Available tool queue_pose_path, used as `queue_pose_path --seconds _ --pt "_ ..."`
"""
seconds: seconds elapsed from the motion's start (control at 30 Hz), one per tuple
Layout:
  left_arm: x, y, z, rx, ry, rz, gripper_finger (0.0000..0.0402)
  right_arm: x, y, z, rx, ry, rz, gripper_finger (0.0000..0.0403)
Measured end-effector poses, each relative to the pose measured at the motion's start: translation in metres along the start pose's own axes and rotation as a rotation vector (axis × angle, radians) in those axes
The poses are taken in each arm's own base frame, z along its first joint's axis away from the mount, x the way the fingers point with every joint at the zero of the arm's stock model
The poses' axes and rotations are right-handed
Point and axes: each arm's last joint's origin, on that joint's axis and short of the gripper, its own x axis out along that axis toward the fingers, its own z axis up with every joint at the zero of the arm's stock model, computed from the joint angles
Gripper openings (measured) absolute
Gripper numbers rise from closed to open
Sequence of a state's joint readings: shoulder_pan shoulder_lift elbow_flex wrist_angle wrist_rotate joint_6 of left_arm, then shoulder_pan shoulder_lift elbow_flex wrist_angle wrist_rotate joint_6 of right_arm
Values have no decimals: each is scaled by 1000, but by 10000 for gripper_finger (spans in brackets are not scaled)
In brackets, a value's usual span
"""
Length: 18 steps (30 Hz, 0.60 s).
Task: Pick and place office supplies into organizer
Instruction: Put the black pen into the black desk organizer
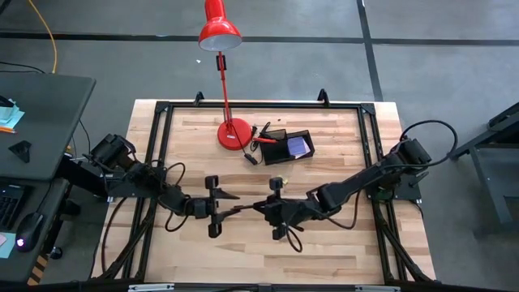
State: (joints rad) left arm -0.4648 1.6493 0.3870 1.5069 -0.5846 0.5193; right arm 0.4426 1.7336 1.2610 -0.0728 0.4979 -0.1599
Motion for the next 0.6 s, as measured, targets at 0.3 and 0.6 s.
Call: queue_pose_path --seconds 0.3,0.6 --pt "2 -2 -1 7 15 -9 173 1 -3 3 -10 -27 0 20" --pt "2 -3 0 -17 0 -40 172 3 -6 2 -8 -23 -10 19"
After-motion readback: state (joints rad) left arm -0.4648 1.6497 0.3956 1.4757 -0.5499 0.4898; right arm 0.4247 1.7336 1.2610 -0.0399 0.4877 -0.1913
